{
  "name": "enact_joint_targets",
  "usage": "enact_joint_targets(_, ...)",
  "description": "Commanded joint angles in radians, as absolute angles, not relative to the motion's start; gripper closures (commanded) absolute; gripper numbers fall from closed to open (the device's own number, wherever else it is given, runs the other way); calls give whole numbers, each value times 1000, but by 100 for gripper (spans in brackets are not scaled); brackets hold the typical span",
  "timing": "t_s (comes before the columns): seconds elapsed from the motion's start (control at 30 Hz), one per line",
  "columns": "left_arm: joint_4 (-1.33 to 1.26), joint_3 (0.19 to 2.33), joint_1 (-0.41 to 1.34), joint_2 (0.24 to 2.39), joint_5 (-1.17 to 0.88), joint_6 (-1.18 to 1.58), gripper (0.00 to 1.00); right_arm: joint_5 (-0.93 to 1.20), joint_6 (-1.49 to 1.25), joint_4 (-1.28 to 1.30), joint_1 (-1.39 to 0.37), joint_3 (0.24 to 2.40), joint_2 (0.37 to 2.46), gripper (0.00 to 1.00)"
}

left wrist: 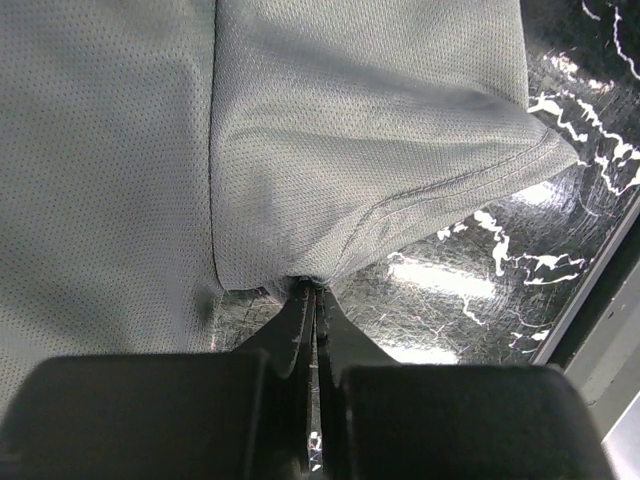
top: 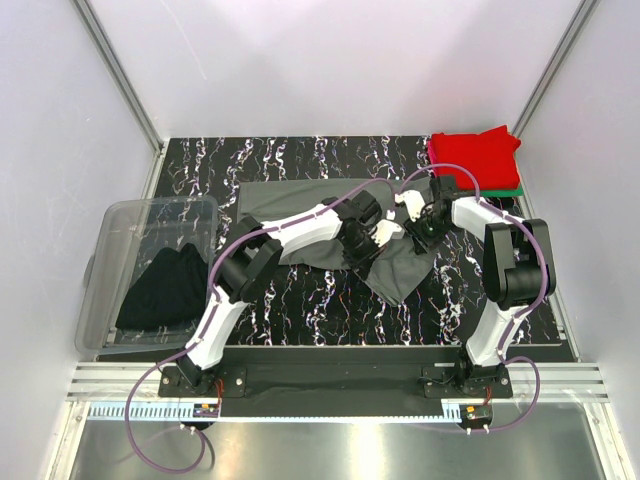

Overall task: Fold and stack the t-shirts
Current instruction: Fold the tshirt

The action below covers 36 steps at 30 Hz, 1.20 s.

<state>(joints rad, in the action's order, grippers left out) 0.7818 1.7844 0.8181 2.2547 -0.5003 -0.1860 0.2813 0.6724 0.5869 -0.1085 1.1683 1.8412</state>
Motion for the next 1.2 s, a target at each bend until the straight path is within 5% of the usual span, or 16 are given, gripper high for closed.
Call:
enact_joint_targets(0.0,759,1763,819,2186,-495,-204,100,259,681,572,-91,1150,1868,66)
enact_joint_targets(0.23,762,1668,819,2088,-491,-235,100,238,663,563,-83,1173,1901,66)
enact_joint_targets(0.3,764,1649,819,2056,-489,-241,91,242,658,564,-83,1181,1904,66)
enact_joint_targets(0.33,767,1646,819,2045,-488,-242,79,244,654,565,-83,1187,1905,66)
enact_joint_targets(0.5,793,1632,807,1950,-473,-293,67,253,652,574,-83,1210,1888,66)
enact_joint_targets(0.93,778,1627,422,1989,-289,-420,71,276,660,673,-83,1331,1735,66)
enact_joint_targets(1.17,776,1735,296,2111,-203,-433,71,261,643,623,-72,1442,1879,66)
